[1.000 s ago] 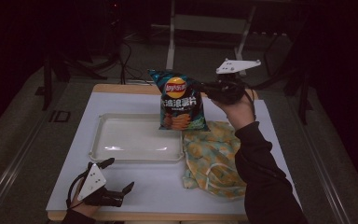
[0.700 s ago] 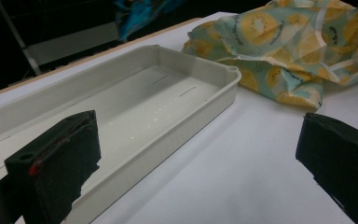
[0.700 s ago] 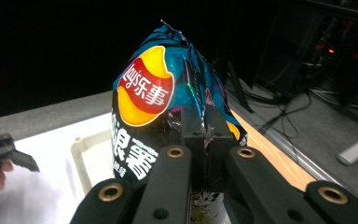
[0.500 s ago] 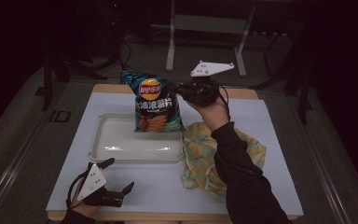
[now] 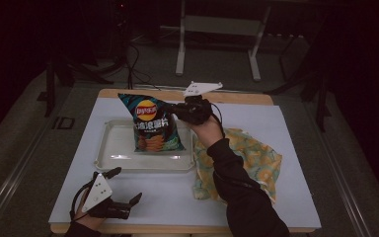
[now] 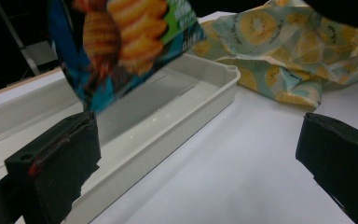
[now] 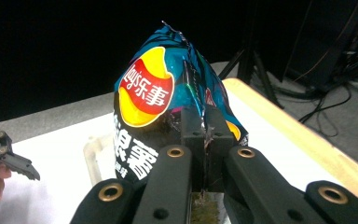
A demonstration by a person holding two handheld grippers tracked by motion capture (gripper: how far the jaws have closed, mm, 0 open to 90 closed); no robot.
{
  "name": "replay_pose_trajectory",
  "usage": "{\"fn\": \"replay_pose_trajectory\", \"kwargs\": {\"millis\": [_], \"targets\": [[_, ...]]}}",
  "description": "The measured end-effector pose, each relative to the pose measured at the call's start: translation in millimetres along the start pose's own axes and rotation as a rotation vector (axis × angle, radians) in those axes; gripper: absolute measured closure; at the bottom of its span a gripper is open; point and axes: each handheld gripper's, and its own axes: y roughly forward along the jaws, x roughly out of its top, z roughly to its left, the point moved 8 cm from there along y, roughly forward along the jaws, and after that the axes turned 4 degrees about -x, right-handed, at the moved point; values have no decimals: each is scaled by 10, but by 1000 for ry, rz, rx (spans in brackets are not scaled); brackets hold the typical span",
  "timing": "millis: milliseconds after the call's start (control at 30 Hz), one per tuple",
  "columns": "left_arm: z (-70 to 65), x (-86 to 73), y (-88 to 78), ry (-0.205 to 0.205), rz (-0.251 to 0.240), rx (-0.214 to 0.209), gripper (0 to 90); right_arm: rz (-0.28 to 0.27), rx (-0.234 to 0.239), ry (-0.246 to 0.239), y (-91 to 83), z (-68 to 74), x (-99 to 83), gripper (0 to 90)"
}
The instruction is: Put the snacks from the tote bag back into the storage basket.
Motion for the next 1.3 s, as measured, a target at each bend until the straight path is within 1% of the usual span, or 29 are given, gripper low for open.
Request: {"fn": "replay_pose_trajectory", "kwargs": {"millis": [33, 67, 100, 167, 200, 333, 367, 433, 533, 633, 733, 800, 867, 933, 1033, 1133, 1167, 1233, 1267, 1300], "targets": [[0, 0, 0, 0, 0, 0, 3, 0, 0, 0, 0, 0, 0, 899], [1, 0, -2, 0, 1, 0, 3, 4, 3, 13, 31, 2, -36, 899], [2, 2, -2, -1, -1, 0, 3, 10, 11, 27, 103, 9, -115, 899], [2, 1, -1, -2, -1, 0, 3, 12, 14, 31, 130, 12, -139, 899], [1, 1, -2, -1, 0, -1, 3, 19, 20, 37, 186, 20, -198, 899], [-3, 2, -3, 0, -1, -4, 4, 44, 28, 50, 306, 14, -328, 899], [-5, 2, -3, 0, -3, -5, 3, 46, 42, 66, 318, 10, -352, 899], [-7, 1, -4, 0, -3, -6, 3, 59, 39, 62, 336, -3, -407, 899], [-6, 0, 0, -3, -3, -6, 3, 79, 49, 65, 348, -20, -478, 898], [-12, 1, 5, -2, -2, -7, 3, 106, 51, 75, 368, -38, -557, 898], [-11, 2, 6, 1, -1, -6, 3, 125, 35, 85, 393, -78, -614, 898], [-10, 2, 8, -1, -1, -6, 3, 148, 14, 87, 417, -116, -661, 897], [-11, 1, 8, -3, -1, -7, 3, 158, 5, 108, 437, -164, -702, 897], [-10, 1, 7, -2, -1, -7, 3, 174, -12, 117, 463, -211, -737, 897], [-12, 1, 10, -2, -1, -10, 3, 200, -32, 118, 520, -265, -779, 897], [-12, 1, 11, -2, 0, -11, 3, 214, -38, 141, 583, -308, -810, 896], [-12, 0, 10, -3, 0, -11, 3, 218, -40, 141, 596, -317, -818, 894], [-10, -1, 8, -3, 0, -11, 3, 229, -55, 142, 623, -350, -843, 879], [-9, -2, 6, -3, 1, -11, 3, 236, -58, 152, 630, -365, -857, 868], [-9, -2, 5, -2, 1, -11, 3, 240, -67, 153, 635, -384, -867, 842]]}}
